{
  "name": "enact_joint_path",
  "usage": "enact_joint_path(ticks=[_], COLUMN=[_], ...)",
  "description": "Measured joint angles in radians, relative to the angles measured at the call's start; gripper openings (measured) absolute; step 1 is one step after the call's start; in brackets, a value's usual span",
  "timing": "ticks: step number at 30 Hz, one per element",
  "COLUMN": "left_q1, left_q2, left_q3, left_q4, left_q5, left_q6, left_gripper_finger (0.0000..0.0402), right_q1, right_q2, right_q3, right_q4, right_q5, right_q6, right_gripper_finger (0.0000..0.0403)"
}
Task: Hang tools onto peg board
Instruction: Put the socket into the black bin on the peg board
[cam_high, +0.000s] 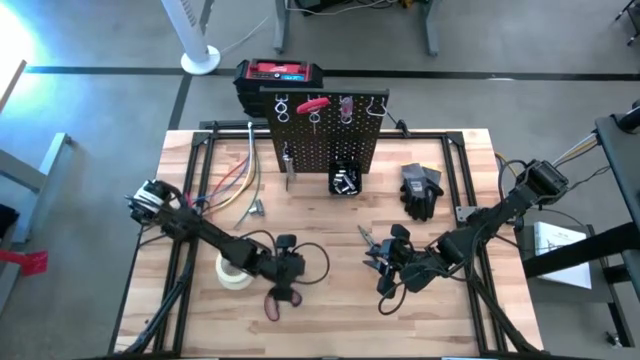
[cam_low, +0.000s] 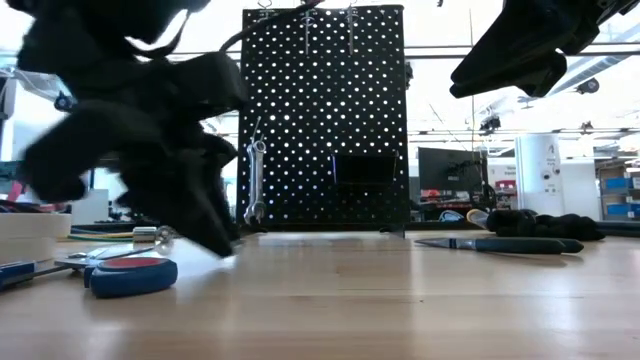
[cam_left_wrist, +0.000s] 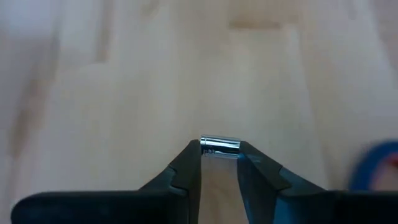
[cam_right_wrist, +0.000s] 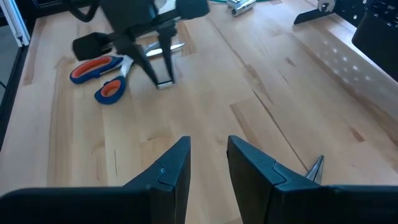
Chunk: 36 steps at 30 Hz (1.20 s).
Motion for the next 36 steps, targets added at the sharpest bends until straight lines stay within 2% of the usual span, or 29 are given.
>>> enact_joint_path(ticks=[7,15,26,32,36], left_q1=[0.139,0.317,0.513,0.582,0.596], left_q2=[-0.026,-0.030,-0.031,-0.031,-0.030], left_q3=[0.047,0.213,0.437,0.439,0.410], left_q4=[0.084,0.087,-0.037,-0.059,-0.054], left_q5=[0.007,0.029,0.028,0.029,0.028], left_q6=[0.084,0.208,0.224,0.199,0.165], left_gripper_finger=[0.0075,0.0075,0.0075,0.0079,0.0103], right_q1=[0.001,0.014,0.029,0.029,0.029], right_q2=[0.000,0.000,0.000,0.000,0.000], right_q3=[0.000,0.000,0.000,0.000,0.000], right_q4=[0.000,-0.007,-0.027,-0.036,-0.054], right_q5=[0.000,-0.015,-0.015,-0.014,0.015], right_q6=[0.001,0.014,0.015,0.021,0.023], right_gripper_finger=[0.0093,0.0091,0.0076,0.0084,0.0093])
